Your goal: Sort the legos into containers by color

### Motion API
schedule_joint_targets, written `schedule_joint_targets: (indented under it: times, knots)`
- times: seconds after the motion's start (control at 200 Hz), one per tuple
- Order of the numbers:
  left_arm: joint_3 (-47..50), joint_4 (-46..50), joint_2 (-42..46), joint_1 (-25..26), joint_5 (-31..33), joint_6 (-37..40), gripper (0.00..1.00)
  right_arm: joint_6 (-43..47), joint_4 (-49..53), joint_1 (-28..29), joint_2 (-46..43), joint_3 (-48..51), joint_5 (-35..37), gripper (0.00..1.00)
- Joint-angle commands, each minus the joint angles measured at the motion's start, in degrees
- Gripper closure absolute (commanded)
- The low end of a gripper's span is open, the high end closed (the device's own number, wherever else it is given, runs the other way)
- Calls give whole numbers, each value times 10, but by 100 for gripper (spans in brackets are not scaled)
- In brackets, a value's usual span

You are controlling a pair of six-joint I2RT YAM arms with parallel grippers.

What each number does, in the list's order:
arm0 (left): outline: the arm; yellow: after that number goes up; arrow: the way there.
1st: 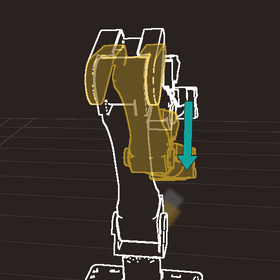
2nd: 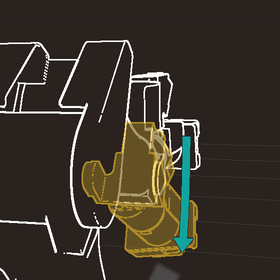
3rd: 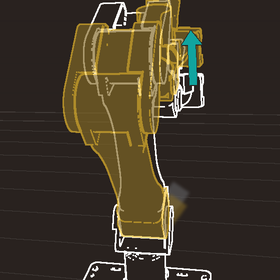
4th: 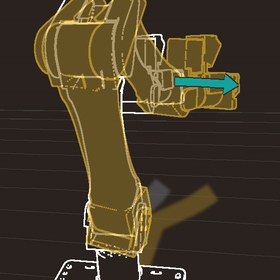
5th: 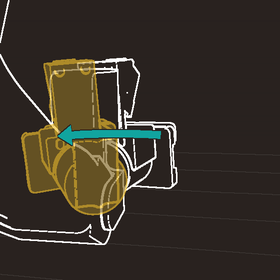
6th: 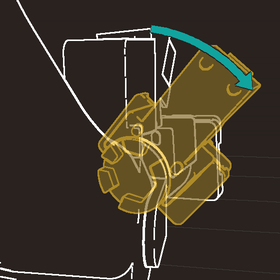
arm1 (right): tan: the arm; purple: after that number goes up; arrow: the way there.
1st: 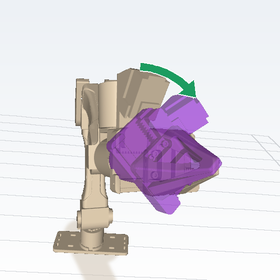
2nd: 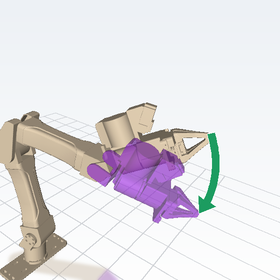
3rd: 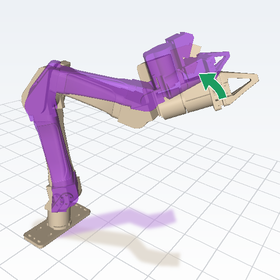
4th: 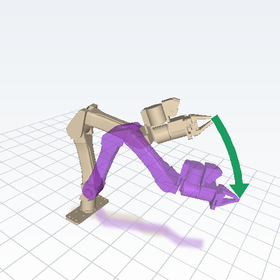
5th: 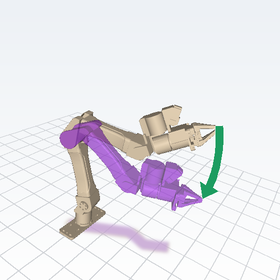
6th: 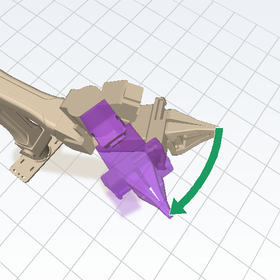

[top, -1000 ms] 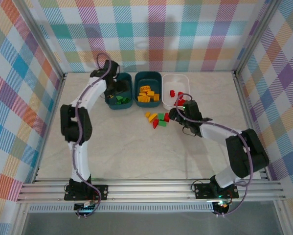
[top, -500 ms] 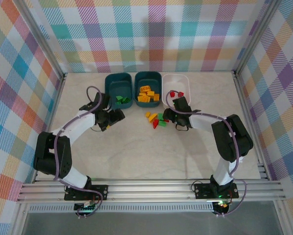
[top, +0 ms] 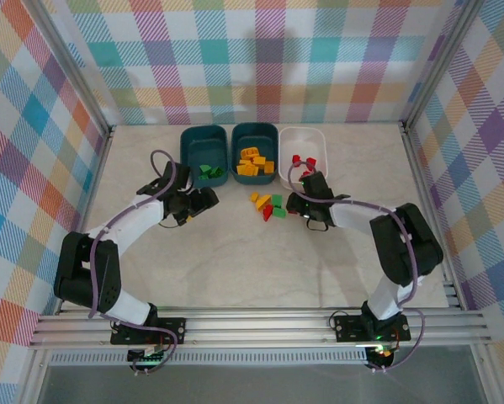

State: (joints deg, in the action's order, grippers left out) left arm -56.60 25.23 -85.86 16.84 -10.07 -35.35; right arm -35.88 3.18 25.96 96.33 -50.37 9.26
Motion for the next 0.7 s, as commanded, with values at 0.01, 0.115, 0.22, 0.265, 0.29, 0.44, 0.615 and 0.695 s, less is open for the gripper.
schedule_joint_targets:
  times: [0.01,0.115,0.22,0.265,0.29,0.44,0.615,0.695]
  knots:
    - [-14,-8,-3,15,-10,-4,15,21,43,-2,-41,13,28,36]
    - [-23,-10,-12,25,-9,-4,15,34,45,-2,-55,1,-2,34]
    - [-32,-11,-20,30,-6,-4,15,51,28,-2,-46,-13,-46,28]
    - [-33,-11,-23,31,-6,-4,15,65,29,-2,-27,-29,-70,26]
    - [-33,-11,-24,31,-6,-4,15,69,44,-2,-12,-45,-73,26]
    - [-27,-9,-17,32,-6,-2,15,65,37,-2,33,-57,-49,29]
    - [-13,-11,-5,32,-2,2,15,57,40,-2,67,-62,-24,41]
    - [-9,-14,-5,32,-4,1,15,60,33,-2,62,-51,-22,48]
